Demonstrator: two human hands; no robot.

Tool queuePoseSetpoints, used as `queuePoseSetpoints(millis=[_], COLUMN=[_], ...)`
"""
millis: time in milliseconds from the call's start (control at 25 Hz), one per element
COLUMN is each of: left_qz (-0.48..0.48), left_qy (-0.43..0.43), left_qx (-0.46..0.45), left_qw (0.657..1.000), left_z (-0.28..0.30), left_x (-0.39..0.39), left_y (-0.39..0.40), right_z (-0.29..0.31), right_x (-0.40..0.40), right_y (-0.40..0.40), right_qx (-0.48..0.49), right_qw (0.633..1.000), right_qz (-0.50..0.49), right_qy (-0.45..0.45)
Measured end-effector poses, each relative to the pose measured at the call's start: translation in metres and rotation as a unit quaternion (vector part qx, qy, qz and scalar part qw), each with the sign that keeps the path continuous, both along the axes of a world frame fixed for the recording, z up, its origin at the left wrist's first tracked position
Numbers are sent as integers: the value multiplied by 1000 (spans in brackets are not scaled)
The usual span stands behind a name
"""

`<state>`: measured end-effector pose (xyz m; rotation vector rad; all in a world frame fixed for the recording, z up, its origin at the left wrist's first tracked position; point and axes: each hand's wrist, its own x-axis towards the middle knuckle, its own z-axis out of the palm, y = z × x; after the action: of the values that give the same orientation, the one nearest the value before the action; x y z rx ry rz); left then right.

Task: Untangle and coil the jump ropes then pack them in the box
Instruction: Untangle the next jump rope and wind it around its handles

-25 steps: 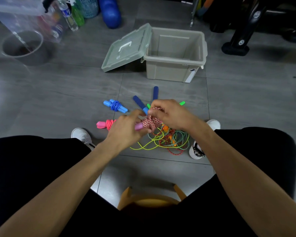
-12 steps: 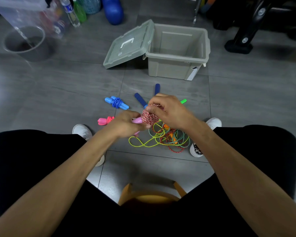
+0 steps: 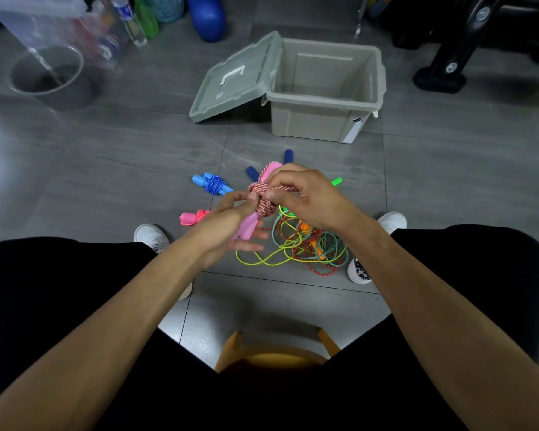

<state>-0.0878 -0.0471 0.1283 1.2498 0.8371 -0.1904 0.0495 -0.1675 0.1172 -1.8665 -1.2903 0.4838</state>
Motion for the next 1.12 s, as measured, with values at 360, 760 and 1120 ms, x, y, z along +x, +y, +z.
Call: queuePoseSetpoints(millis=[360,760,1120], left_qz=[25,107,42], left_qy=[-16,-46,-113], left_qx=[-35,215,300], left_qw=[999,970,946], left_z=[1,-14,-1], left_x=[-2,7,1], left_y=[15,13,-10], right_z=[6,23,51], right_x=[-10,-30,-28], right_y=[-9,-10,-3], right_qx=[-39,-179,73], right_qw=[995,967,940], right_qz=[-51,-3,-258], right_qy=[-74,-179,213])
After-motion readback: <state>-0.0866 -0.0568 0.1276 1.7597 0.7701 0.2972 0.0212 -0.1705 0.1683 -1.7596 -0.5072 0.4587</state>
